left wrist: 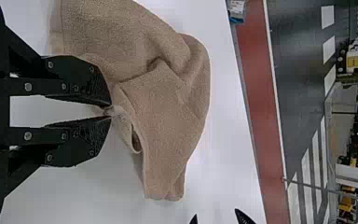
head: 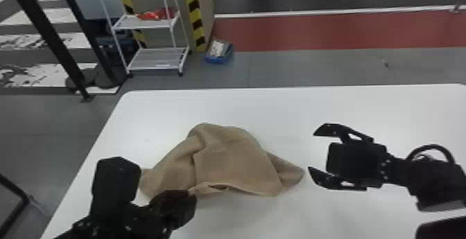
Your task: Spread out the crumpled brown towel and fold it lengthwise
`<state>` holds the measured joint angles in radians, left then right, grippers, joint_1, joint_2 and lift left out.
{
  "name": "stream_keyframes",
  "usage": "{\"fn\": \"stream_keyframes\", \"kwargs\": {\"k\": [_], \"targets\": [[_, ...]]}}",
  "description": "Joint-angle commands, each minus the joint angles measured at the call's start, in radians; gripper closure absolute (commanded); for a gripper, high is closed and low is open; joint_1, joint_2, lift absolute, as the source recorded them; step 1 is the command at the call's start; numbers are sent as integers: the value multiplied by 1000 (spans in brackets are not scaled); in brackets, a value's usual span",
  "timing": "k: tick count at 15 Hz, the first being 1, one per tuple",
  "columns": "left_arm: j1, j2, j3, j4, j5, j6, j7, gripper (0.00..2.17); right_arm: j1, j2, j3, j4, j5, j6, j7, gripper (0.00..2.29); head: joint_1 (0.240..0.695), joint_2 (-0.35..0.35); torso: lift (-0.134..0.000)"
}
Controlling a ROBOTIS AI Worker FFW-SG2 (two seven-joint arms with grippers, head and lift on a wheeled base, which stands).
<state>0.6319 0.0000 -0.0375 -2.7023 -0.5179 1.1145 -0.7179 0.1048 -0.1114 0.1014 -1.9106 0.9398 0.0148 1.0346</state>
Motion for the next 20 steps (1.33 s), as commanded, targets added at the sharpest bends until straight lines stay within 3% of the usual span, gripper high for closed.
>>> {"fn": "stream_keyframes", "kwargs": {"k": [1,4,9,16,19,20], "targets": [[0,-3,4,-1,-1,2,0,940,-20,-30,21,24,31,3,33,289,695,132,-124],[-3,-3,1,-1,-1,2,0,940,-33,-43,35,47,47,0,93,289,695,127,-124],[-3,-3,-4,-4,-1,17,-5,940,-77,-42,81,125,57,-12,79,424,695,130,-124],[-1,-3,-9,-8,-2,23,-6,940,-103,-37,126,157,73,-9,93,819,695,164,-124],[-3,-3,-9,-8,-4,23,-5,940,-106,-37,119,159,76,-9,104,1490,695,165,-124],[-3,-3,-7,-8,-2,23,-6,940,-106,-39,110,156,65,-12,110,1598,695,164,-124]]}}
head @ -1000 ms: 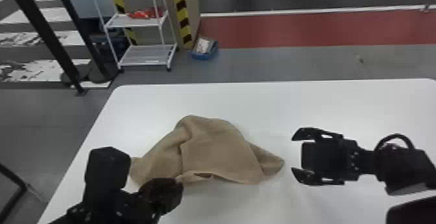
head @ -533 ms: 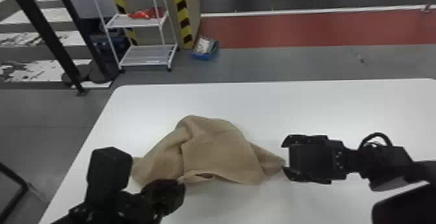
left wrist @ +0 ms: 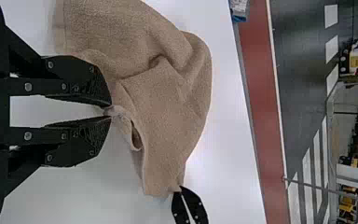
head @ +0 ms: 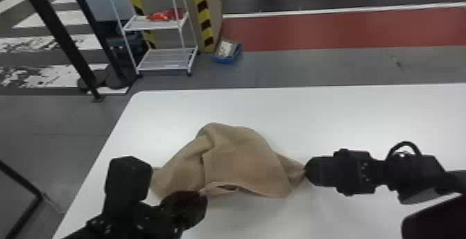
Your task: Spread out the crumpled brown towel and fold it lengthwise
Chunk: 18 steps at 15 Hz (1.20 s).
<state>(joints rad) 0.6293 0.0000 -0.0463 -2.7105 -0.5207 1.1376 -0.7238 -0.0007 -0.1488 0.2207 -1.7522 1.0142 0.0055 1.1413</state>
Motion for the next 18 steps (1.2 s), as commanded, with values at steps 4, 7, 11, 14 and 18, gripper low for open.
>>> {"fn": "stream_keyframes", "kwargs": {"k": [4,7,11,14,18], "targets": [[-17,-3,20,-11,-4,6,-14,940,4,0,-147,-89,-212,3,41,1598,695,152,-124],[-92,-3,80,-64,-4,138,-63,940,-53,5,-301,-204,-384,123,44,1602,695,129,-124],[-220,-3,192,-132,2,307,-163,940,-85,9,-440,-254,-477,153,23,1598,695,65,-124],[-359,-3,306,-153,4,434,-243,940,-145,6,-541,-265,-505,206,-9,1598,695,40,-124],[-421,-3,390,-149,16,434,-296,940,-174,-21,-590,-263,-497,261,-28,1598,635,-4,-124]]}}
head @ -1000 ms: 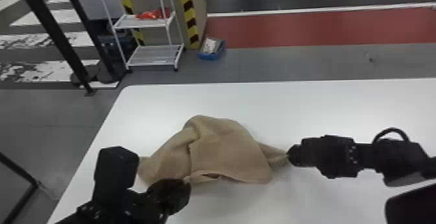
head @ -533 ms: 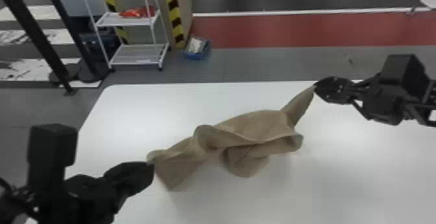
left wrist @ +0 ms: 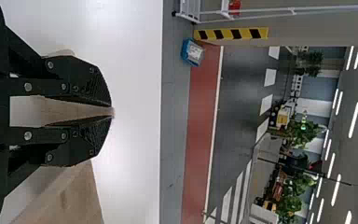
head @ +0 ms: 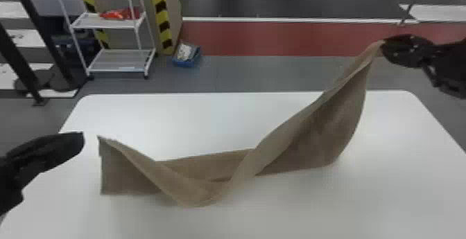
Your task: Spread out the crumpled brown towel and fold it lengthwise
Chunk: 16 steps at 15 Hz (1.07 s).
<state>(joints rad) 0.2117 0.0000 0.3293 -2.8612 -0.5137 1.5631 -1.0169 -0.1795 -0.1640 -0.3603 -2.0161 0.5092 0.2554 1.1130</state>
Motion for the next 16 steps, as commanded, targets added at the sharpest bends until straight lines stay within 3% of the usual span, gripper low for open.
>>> {"fn": "stream_keyframes", "kwargs": {"k": [1,3,6,9,11,14,16], "targets": [[12,-3,13,3,18,8,-3,940,26,-9,-6,-1,23,-1,1,1598,619,-13,-124],[34,-3,5,16,35,8,5,940,57,-11,12,7,63,-41,7,1598,632,-21,-124],[63,-3,10,22,47,8,-28,934,86,-12,1,-12,52,-57,21,1598,663,-23,-124],[130,-3,-15,120,100,-140,-54,208,173,-11,9,-58,83,-112,27,1598,695,-39,-124],[137,-3,-61,200,104,-284,-19,130,244,-5,14,-53,132,-204,4,1598,695,-47,-124],[83,-3,-130,335,29,-508,43,137,338,-3,-3,-21,164,-302,-32,1598,695,-50,-124],[32,-3,-139,414,-35,-637,-6,137,379,-3,-19,-21,166,-311,-45,1598,695,-54,-124]]}}
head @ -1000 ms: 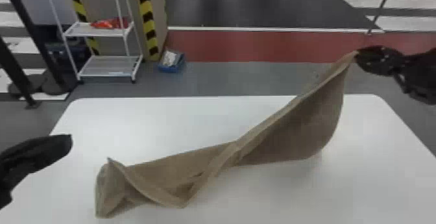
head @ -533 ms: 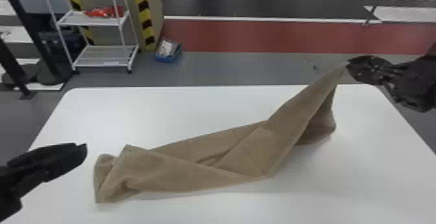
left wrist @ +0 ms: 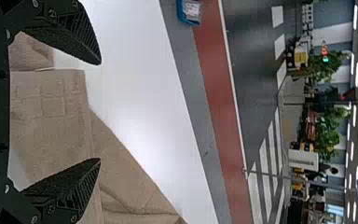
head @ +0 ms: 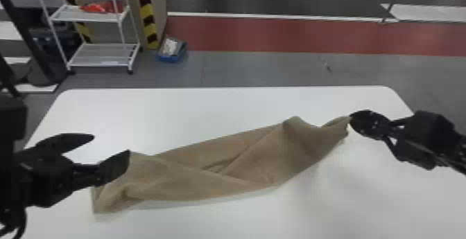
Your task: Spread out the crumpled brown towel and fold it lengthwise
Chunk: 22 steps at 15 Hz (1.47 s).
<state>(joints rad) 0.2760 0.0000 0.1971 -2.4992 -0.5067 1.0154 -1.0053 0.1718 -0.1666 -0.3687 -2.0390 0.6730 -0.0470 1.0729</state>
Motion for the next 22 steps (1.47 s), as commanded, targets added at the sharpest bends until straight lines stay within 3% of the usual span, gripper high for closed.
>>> {"fn": "stream_keyframes", "kwargs": {"k": [1,4,6,9,10,13,18,22], "targets": [[-69,-3,-5,103,-67,-166,-55,137,40,1,-21,0,7,-18,-7,1598,695,-68,-124],[-242,6,8,283,-110,-175,-251,151,41,6,-24,0,11,-18,-7,1598,695,-90,-124],[-342,55,12,427,-96,-206,-384,289,41,21,-21,-1,23,-18,-7,1595,695,-111,-124],[-409,138,12,608,-96,-317,-484,289,34,21,13,-1,39,-18,-7,1592,695,-113,-124],[-411,170,13,637,-98,-326,-503,289,28,22,22,-4,45,-15,-7,1592,695,-96,-124],[-459,206,-18,757,-107,-381,-544,289,38,30,17,-20,56,-6,-7,1588,695,-60,-124],[-491,209,-84,878,-187,-501,-549,289,43,64,45,-40,83,0,-7,1588,695,-49,-124],[-492,201,-111,908,-242,-562,-519,292,60,72,48,-53,91,3,-7,1588,695,-42,-124]]}}
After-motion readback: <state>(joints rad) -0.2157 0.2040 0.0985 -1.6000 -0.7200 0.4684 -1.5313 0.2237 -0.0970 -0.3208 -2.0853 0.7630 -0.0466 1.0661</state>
